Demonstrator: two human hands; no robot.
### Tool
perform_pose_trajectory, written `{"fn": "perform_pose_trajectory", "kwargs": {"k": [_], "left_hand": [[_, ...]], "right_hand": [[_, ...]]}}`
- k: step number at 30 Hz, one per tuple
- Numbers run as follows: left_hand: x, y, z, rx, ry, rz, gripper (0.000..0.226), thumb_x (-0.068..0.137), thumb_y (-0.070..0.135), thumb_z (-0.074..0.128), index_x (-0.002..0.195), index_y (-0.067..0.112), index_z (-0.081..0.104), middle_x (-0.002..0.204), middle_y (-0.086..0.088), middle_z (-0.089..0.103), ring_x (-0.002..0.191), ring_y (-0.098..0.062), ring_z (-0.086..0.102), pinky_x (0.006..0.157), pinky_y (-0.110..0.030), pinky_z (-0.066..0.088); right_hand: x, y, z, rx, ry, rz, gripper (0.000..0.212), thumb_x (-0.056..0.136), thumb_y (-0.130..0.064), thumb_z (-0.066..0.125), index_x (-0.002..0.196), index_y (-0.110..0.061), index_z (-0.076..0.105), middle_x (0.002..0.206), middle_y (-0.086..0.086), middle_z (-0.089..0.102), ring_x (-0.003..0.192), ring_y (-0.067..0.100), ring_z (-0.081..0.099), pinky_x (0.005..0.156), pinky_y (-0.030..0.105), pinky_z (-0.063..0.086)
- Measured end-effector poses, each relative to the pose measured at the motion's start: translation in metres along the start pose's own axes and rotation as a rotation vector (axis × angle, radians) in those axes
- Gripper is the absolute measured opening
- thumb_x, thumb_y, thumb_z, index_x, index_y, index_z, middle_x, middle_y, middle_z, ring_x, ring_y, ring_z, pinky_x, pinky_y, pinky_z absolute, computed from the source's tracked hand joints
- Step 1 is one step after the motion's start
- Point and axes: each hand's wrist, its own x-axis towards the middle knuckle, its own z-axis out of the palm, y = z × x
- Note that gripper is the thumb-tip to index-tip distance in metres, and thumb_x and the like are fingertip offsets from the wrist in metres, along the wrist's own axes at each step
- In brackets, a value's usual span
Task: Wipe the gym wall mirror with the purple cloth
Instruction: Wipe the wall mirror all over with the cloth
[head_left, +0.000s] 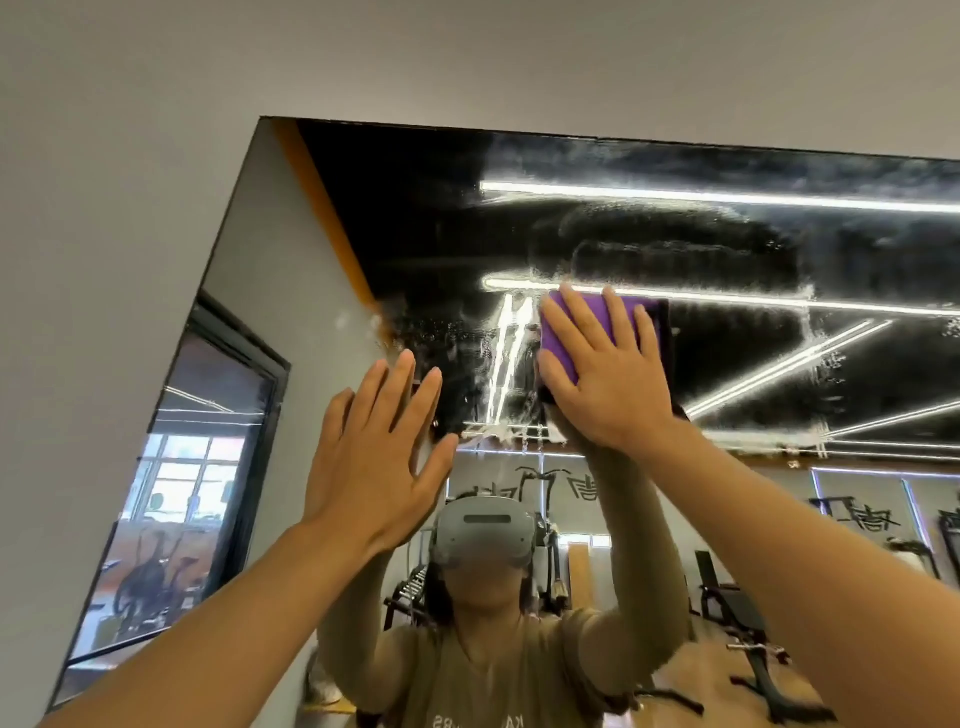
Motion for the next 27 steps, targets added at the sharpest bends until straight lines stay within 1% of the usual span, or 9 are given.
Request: {"fn": "perform_pose_trajectory", "kwargs": {"k": [5, 7, 9, 11, 13, 17, 19, 22, 27], "left_hand": [[-0.004, -0.012, 0.000, -0.022, 0.032, 0.031, 0.068, 0.099, 0.064, 0.014, 0.159, 0.032, 0.014, 0.168, 0.002, 0.005, 0.152, -0.008, -0.004, 0.119, -0.025, -0.015], [-0.004, -0.016, -0.001, -0.024, 0.032, 0.051, 0.068, 0.100, 0.063, 0.016, 0.159, 0.031, 0.016, 0.167, 0.001, 0.006, 0.151, -0.007, -0.004, 0.120, -0.026, -0.013], [-0.005, -0.020, -0.002, -0.023, 0.038, 0.066, 0.067, 0.100, 0.063, 0.018, 0.159, 0.029, 0.017, 0.167, 0.000, 0.008, 0.152, -0.007, -0.006, 0.120, -0.025, -0.013], [-0.006, -0.024, -0.002, -0.016, 0.042, 0.085, 0.066, 0.101, 0.062, 0.021, 0.159, 0.029, 0.016, 0.166, -0.001, 0.008, 0.152, -0.006, -0.011, 0.121, -0.025, -0.014], [-0.006, -0.027, -0.002, -0.004, 0.035, 0.094, 0.066, 0.102, 0.061, 0.022, 0.159, 0.028, 0.017, 0.166, -0.001, 0.010, 0.152, -0.007, -0.008, 0.121, -0.025, -0.012], [-0.005, -0.035, -0.002, 0.022, 0.054, 0.108, 0.067, 0.103, 0.059, 0.023, 0.159, 0.024, 0.025, 0.165, -0.005, 0.017, 0.152, -0.015, 0.008, 0.121, -0.029, -0.005], [-0.006, -0.034, 0.001, 0.016, 0.068, 0.116, 0.067, 0.104, 0.061, 0.019, 0.160, 0.025, 0.022, 0.167, -0.004, 0.015, 0.154, -0.017, 0.004, 0.122, -0.030, -0.005], [-0.008, -0.039, 0.006, 0.014, 0.083, 0.117, 0.069, 0.104, 0.064, 0.014, 0.161, 0.025, 0.017, 0.168, -0.003, 0.012, 0.154, -0.015, 0.000, 0.123, -0.031, -0.006], [-0.008, -0.041, 0.008, 0.008, 0.100, 0.127, 0.070, 0.103, 0.063, 0.014, 0.161, 0.024, 0.016, 0.168, -0.003, 0.009, 0.155, -0.015, -0.001, 0.123, -0.032, -0.008]], "right_hand": [[0.059, -0.010, -0.008, 0.046, -0.032, 0.145, 0.059, 0.107, -0.051, 0.020, 0.161, -0.036, 0.003, 0.169, -0.011, -0.005, 0.155, 0.027, -0.012, 0.122, 0.048, -0.013], [0.045, -0.016, -0.004, 0.055, -0.017, 0.141, 0.060, 0.105, -0.053, 0.017, 0.162, -0.035, 0.005, 0.169, -0.010, -0.003, 0.155, 0.027, -0.011, 0.122, 0.047, -0.013], [0.009, -0.028, 0.004, 0.052, 0.039, 0.080, 0.064, 0.101, -0.055, 0.016, 0.161, -0.034, 0.015, 0.169, -0.008, 0.008, 0.156, 0.029, -0.003, 0.122, 0.045, -0.010], [-0.027, -0.040, 0.011, 0.053, 0.064, 0.005, 0.063, 0.100, -0.054, 0.022, 0.159, -0.031, 0.027, 0.167, -0.005, 0.021, 0.155, 0.032, 0.009, 0.123, 0.045, -0.005], [-0.042, -0.042, 0.014, 0.035, 0.041, -0.025, 0.061, 0.101, -0.053, 0.027, 0.157, -0.031, 0.030, 0.165, -0.005, 0.026, 0.154, 0.032, 0.015, 0.122, 0.044, -0.003], [-0.004, -0.039, 0.007, 0.004, -0.002, -0.005, 0.067, 0.097, -0.059, 0.017, 0.159, -0.035, 0.021, 0.168, -0.008, 0.016, 0.156, 0.029, 0.005, 0.123, 0.045, -0.005], [0.027, -0.034, -0.002, 0.020, -0.021, 0.069, 0.067, 0.097, -0.060, 0.014, 0.160, -0.038, 0.012, 0.169, -0.011, 0.005, 0.156, 0.026, -0.004, 0.123, 0.046, -0.009], [0.058, -0.038, -0.005, 0.042, -0.034, 0.153, 0.061, 0.105, -0.054, 0.021, 0.161, -0.038, 0.006, 0.169, -0.012, -0.003, 0.155, 0.025, -0.010, 0.123, 0.046, -0.012], [0.013, -0.050, 0.007, 0.022, 0.032, 0.066, 0.068, 0.097, -0.057, 0.013, 0.161, -0.034, 0.018, 0.169, -0.008, 0.011, 0.156, 0.029, 0.000, 0.122, 0.044, -0.009]]}}
